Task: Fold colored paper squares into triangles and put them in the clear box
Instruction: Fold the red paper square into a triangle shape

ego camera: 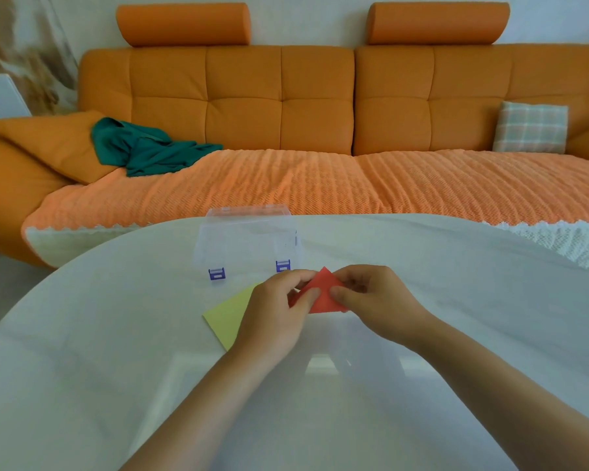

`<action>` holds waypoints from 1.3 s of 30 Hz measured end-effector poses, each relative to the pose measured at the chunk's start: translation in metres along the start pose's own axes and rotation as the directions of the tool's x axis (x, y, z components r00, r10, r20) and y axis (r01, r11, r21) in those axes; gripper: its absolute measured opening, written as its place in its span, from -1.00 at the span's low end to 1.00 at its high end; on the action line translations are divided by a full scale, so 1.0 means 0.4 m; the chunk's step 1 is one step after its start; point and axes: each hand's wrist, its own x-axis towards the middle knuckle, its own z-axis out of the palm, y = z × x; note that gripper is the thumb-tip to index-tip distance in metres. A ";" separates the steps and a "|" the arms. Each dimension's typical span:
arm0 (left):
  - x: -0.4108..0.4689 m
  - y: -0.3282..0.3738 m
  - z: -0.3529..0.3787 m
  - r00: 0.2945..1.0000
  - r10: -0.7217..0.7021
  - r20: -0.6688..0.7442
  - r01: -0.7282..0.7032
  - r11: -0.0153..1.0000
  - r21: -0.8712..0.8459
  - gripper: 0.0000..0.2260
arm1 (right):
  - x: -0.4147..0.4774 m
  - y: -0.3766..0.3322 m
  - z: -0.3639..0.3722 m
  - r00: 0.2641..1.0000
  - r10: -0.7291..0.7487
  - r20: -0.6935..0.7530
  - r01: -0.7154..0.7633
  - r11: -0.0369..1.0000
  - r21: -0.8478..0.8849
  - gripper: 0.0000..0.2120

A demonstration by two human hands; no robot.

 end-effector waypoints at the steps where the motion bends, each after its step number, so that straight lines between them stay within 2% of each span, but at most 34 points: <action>1: 0.000 0.000 0.003 1.000 0.000 -0.008 0.000 1.000 0.006 -0.79 | 0.000 0.002 0.005 1.000 0.005 -0.002 -0.005 1.000 0.006 -0.86; 8: 0.000 -0.008 0.020 1.000 -0.016 0.016 0.015 0.999 0.034 -0.77 | -0.001 0.006 0.022 0.997 0.039 -0.064 -0.038 0.999 0.020 -0.80; 11: 0.006 -0.028 0.005 0.998 -0.029 0.053 0.015 0.968 0.252 -0.69 | -0.001 0.012 0.019 0.994 0.073 -0.076 -0.074 0.997 -0.012 -0.78; 13: 0.011 -0.056 -0.021 0.992 -0.102 0.075 0.063 0.911 0.408 -0.62 | -0.001 0.016 0.015 0.992 0.097 -0.086 -0.100 0.995 -0.024 -0.77; 16: 0.013 -0.094 -0.060 0.981 -0.160 0.111 0.084 0.862 0.500 -0.66 | 0.000 0.018 0.010 0.989 0.119 -0.092 -0.122 0.992 -0.024 -0.76; 20: 0.016 -0.109 -0.100 0.988 -0.149 0.050 0.113 0.894 0.433 -0.73 | -0.002 0.016 0.010 0.989 0.117 -0.096 -0.120 0.992 -0.030 -0.76; 22: 0.016 -0.092 -0.101 0.997 -0.077 0.011 0.066 0.906 0.419 -0.74 | -0.003 0.014 0.014 0.991 0.106 -0.087 -0.109 0.994 -0.028 -0.76; 24: 0.012 -0.057 -0.077 0.999 -0.042 0.008 0.037 0.949 0.312 -0.70 | -0.003 0.012 0.018 0.994 0.086 -0.072 -0.088 0.996 -0.027 -0.77; 26: 0.002 -0.018 -0.042 0.995 -0.084 0.045 0.075 0.983 0.167 -0.64 | -0.006 0.009 0.024 0.996 0.057 -0.062 -0.059 0.997 -0.041 -0.77; 27: -0.002 -0.007 -0.023 0.994 -0.084 0.065 0.075 0.988 0.133 -0.68 | -0.008 0.007 0.026 0.997 0.046 -0.055 -0.049 0.998 -0.050 -0.78; 29: -0.006 0.001 0.006 0.998 -0.023 0.067 0.015 0.992 0.125 -0.78 | -0.012 0.005 0.030 0.999 0.036 -0.041 -0.039 0.996 -0.084 -0.81; 33: -0.009 -0.008 0.031 0.999 0.002 -0.033 0.001 0.996 0.089 -0.78 | -0.022 0.001 0.033 0.999 -0.015 -0.037 0.006 0.971 -0.239 -0.84; 39: -0.009 -0.012 0.049 0.997 0.062 -0.049 -0.055 0.989 0.139 -0.78 | -0.029 -0.010 0.038 0.992 -0.128 -0.002 0.112 0.873 -0.475 -0.70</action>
